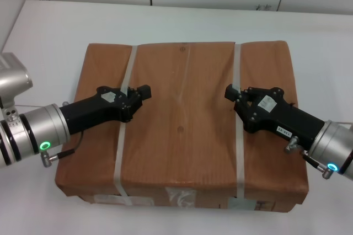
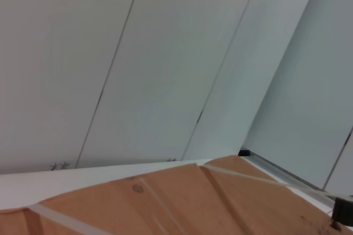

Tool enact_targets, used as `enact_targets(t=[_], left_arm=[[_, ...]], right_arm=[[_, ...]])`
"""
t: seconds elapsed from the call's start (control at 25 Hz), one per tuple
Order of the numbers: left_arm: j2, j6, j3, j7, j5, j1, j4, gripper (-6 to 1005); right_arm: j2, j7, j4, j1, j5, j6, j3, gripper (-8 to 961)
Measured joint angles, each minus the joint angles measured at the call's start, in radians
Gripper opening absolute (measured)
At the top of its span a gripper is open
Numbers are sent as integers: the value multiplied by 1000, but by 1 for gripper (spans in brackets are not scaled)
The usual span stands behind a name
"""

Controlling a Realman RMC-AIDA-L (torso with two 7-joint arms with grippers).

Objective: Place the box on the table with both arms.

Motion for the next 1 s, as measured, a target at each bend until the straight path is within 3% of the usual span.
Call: enact_targets(t=[0.76,1.0], left_arm=[[0,-5,-10,1,7,0,-2,0],[-13,-126,-4,29,10,-9,-5,-1]], right_arm=[[0,0,0,1,-2,5,-1,40],[0,9,10,26,-11,149,-11,48]])
